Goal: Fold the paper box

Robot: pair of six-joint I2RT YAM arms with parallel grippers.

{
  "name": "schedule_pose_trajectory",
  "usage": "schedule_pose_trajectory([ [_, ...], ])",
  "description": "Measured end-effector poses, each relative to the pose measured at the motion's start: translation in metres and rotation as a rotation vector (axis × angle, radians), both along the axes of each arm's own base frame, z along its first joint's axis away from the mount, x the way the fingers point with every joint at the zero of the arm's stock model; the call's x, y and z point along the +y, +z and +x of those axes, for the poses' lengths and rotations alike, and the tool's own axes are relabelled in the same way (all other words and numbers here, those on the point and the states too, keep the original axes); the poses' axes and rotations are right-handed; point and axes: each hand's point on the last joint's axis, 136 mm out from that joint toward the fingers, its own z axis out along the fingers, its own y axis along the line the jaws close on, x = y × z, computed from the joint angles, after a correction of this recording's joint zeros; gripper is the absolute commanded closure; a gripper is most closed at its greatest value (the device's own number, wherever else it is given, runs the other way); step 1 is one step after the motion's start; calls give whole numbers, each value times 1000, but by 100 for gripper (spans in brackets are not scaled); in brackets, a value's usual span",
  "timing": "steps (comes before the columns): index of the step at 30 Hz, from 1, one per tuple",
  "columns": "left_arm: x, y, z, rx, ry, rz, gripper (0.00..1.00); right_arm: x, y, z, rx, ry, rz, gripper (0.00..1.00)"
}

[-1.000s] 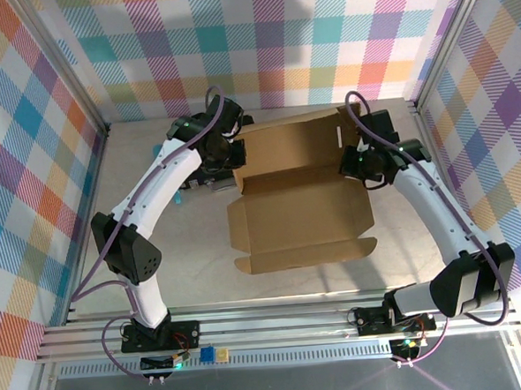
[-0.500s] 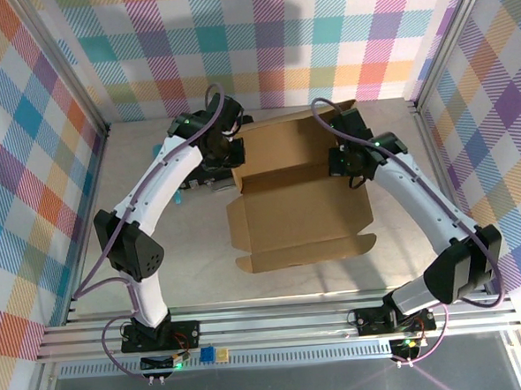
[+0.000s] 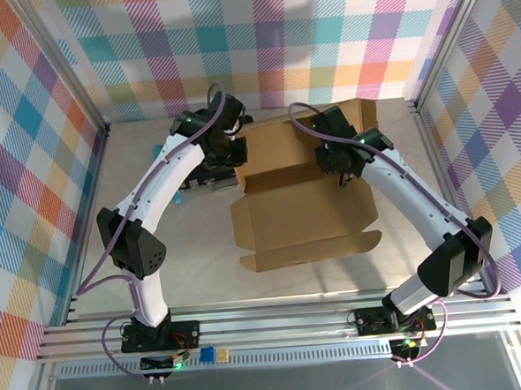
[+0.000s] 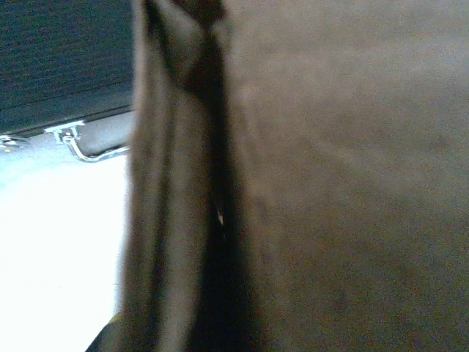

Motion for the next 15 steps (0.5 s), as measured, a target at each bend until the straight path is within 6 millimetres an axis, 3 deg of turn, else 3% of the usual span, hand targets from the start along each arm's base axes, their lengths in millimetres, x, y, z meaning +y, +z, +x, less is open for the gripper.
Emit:
schedule_pose_trajectory([
  [4,-1,-2,0,19,-16,-20,100,15,51,2,-64,99,179,27],
  [8,2,-2,2,35,-25,-50,100,-13,121,-1,-178,133,419,21],
  [11,6,-2,4,50,-34,-80,100,-50,161,-10,-295,84,498,25],
  [15,7,-5,5,81,-59,-115,100,-90,171,-9,-334,-52,606,41],
])
